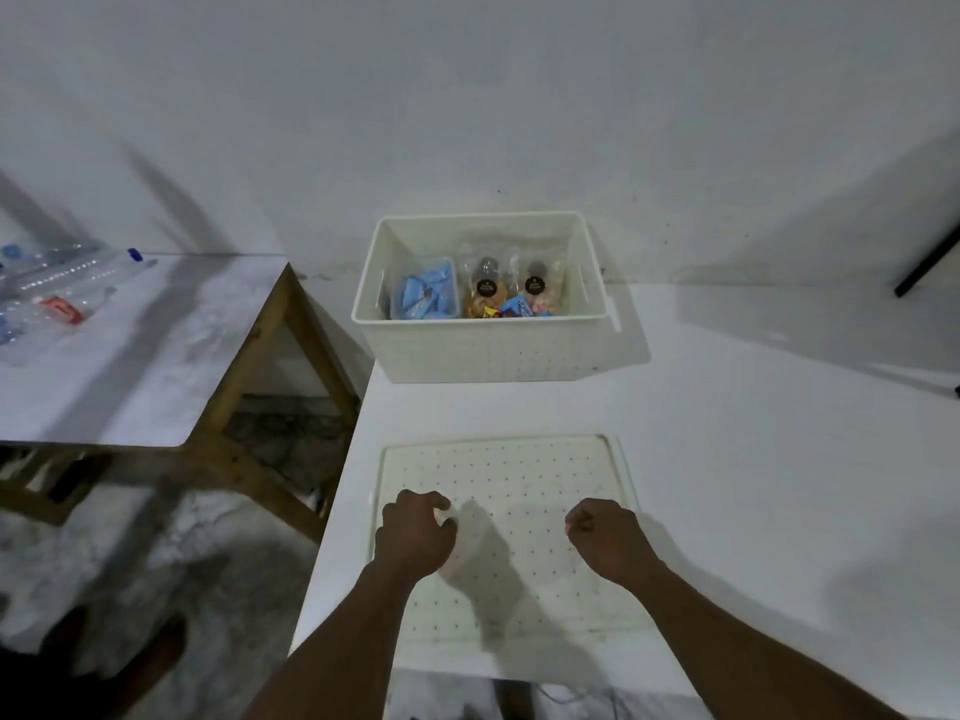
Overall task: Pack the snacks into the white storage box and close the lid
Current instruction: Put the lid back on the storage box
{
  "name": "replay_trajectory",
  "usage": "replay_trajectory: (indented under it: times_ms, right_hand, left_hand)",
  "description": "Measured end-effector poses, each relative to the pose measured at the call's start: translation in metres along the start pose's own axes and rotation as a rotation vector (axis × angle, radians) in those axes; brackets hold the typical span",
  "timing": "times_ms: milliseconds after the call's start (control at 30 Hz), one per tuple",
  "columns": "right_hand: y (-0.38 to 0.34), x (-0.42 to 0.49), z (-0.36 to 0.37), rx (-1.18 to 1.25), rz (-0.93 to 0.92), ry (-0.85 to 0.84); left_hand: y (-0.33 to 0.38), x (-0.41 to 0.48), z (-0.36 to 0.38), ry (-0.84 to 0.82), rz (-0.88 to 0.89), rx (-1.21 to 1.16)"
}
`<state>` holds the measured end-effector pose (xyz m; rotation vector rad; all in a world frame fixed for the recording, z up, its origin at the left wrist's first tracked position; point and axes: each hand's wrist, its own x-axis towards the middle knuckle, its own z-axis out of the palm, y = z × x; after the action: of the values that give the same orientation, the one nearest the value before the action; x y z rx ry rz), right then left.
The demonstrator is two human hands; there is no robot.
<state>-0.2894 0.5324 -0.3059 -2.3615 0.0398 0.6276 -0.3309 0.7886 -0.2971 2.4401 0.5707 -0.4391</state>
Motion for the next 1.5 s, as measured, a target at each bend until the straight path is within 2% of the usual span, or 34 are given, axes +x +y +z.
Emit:
replay_trajectory:
  times_ms: [100, 167, 333, 500, 600, 700, 933, 1033, 1233, 1500]
  right_hand:
    - [0.026, -0.018, 0.013, -0.091, -0.005, -0.006]
    - [0.039, -0.025, 0.018, -0.122, 0.006, 0.011]
    - [0.048, -0.045, 0.025, -0.339, 0.116, 0.19]
    - [0.039, -0.039, 0.018, -0.194, 0.305, 0.185]
    - [0.044, -0.035, -0.003, -0.111, 0.353, 0.19]
    - [0.049, -0.036, -0.02, -0.026, 0.314, 0.221]
    - [0.023, -0.044, -0.062, -0.061, 0.164, 0.346]
    - [0.002, -0.044, -0.095, -0.058, 0.093, 0.45]
    - [-0.039, -0.027, -0.151, 0.011, -0.037, 0.7]
    - [-0.085, 0.029, -0.183, 0.002, -0.087, 0.728]
  left_hand:
    - [-0.024, -0.024, 0.016, 0.01, -0.102, 0.121]
    - [-0.035, -0.037, 0.024, 0.039, -0.157, 0.115]
    - [-0.048, -0.056, 0.034, 0.082, -0.21, 0.03]
    - [-0.059, -0.054, 0.026, 0.073, -0.275, -0.083]
    - [-0.066, -0.054, 0.016, 0.131, -0.287, -0.129]
    - [-0.058, -0.058, 0.006, 0.2, -0.255, -0.114]
    - [-0.015, -0.052, -0.028, 0.269, -0.109, -0.088]
    - [0.009, -0.048, -0.056, 0.328, -0.041, -0.169]
    - [0.067, -0.038, -0.119, 0.543, 0.143, -0.173]
    - [0.087, 0.013, -0.168, 0.57, 0.166, -0.129]
